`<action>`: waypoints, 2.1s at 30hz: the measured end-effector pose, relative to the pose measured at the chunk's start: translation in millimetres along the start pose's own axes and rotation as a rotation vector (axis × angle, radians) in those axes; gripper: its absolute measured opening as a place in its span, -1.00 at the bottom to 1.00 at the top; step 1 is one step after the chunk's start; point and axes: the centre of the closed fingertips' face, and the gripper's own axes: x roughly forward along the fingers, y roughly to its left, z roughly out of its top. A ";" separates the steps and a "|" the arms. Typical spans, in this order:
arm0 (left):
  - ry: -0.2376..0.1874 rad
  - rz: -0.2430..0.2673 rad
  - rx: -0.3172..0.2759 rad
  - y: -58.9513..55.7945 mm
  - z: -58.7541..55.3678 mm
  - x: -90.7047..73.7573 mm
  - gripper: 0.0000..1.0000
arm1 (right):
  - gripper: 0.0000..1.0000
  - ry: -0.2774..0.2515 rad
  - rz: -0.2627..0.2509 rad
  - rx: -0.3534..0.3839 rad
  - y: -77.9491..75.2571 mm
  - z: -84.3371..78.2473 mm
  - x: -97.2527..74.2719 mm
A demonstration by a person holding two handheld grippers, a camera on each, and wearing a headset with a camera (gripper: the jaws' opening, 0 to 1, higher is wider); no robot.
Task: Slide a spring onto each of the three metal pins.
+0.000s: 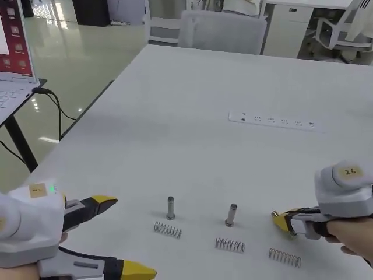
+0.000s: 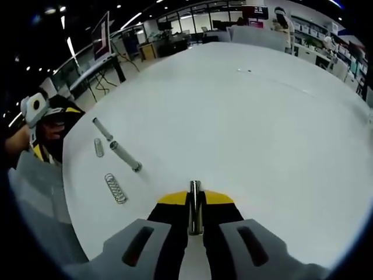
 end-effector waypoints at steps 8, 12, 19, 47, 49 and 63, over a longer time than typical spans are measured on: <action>0.003 -0.016 0.004 -5.8 -0.5 5.3 0.88 | -0.90 -0.059 0.003 0.028 -0.3 4.6 -11.7; 0.001 -0.022 0.007 -7.3 1.2 6.8 0.88 | -0.90 -0.075 0.007 0.015 2.4 6.9 -14.4; -0.007 -0.016 0.009 -5.9 5.2 4.5 0.89 | -0.90 -0.104 0.013 0.006 7.6 10.7 -18.3; -0.005 -0.017 0.003 -7.7 2.0 6.1 0.89 | -0.89 -0.163 0.028 -0.086 18.7 8.8 -27.0; -0.002 -0.017 0.004 -7.6 1.4 6.0 0.89 | -0.89 -0.163 0.025 -0.097 18.9 7.3 -28.5; -0.002 -0.023 0.004 -10.5 1.3 6.2 0.89 | -0.88 -0.139 0.015 -0.177 23.5 0.5 -31.5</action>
